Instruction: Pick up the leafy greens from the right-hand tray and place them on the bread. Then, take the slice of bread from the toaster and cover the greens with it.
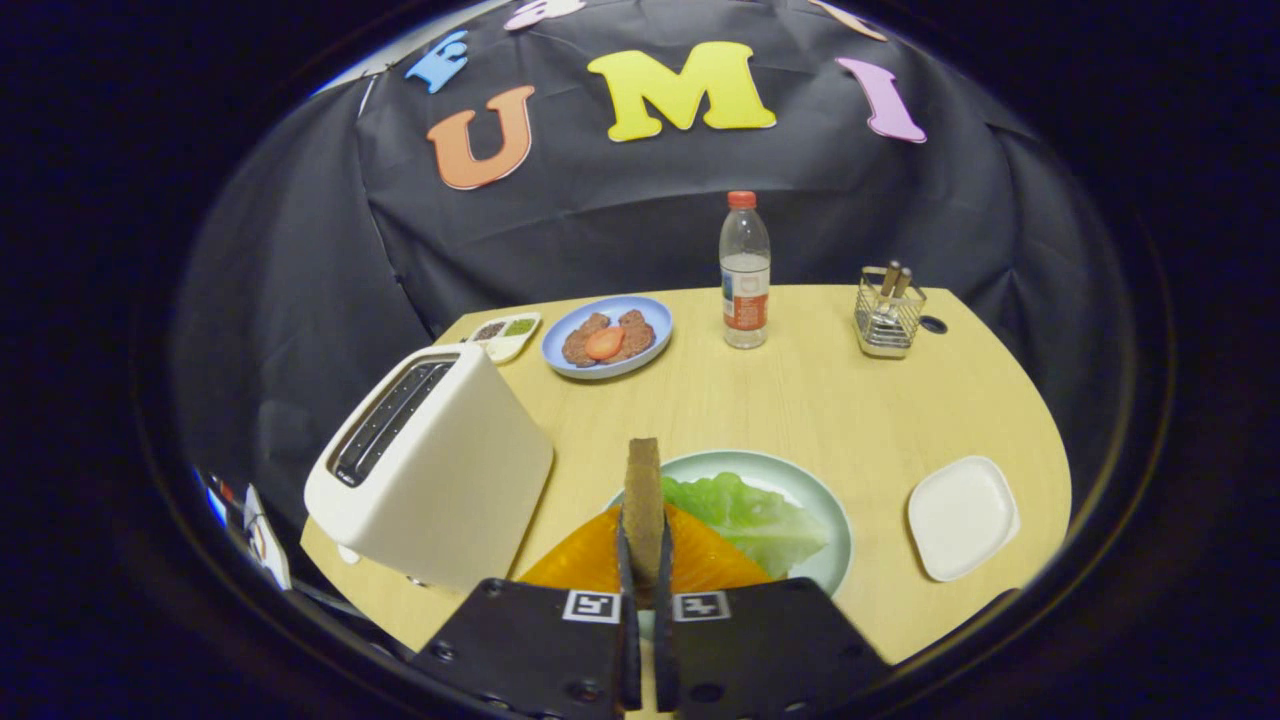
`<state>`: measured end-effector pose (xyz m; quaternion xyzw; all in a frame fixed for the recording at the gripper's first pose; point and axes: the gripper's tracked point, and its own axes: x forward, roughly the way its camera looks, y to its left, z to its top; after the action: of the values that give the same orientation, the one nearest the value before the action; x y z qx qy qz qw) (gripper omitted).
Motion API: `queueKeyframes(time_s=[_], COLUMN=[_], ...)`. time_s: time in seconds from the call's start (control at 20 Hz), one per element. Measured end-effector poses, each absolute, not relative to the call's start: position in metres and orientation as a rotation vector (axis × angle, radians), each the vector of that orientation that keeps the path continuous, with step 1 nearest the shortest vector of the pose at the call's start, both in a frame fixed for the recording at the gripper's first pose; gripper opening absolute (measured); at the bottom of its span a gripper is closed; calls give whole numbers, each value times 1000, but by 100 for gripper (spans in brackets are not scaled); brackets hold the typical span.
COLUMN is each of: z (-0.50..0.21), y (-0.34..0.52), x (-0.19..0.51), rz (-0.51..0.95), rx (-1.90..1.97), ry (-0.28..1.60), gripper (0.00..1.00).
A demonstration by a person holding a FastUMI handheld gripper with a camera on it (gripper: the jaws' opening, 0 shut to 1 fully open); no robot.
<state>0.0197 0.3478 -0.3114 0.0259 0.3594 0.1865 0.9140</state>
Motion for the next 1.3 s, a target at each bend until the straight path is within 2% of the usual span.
queueKeyframes(time_s=[0.1,0.35,0.5,0.65,0.75,1.3], z=[-312,-320,-314,-298,-283,-146], y=[339,314,301,292,287,194], x=[23,27,33,38,40,44], rz=[373,317,288,279,280,248], rx=[39,9,-17,-41,-51,-27], ry=[739,750,722,665,622,341], gripper=[9,35,72,90,96,95])
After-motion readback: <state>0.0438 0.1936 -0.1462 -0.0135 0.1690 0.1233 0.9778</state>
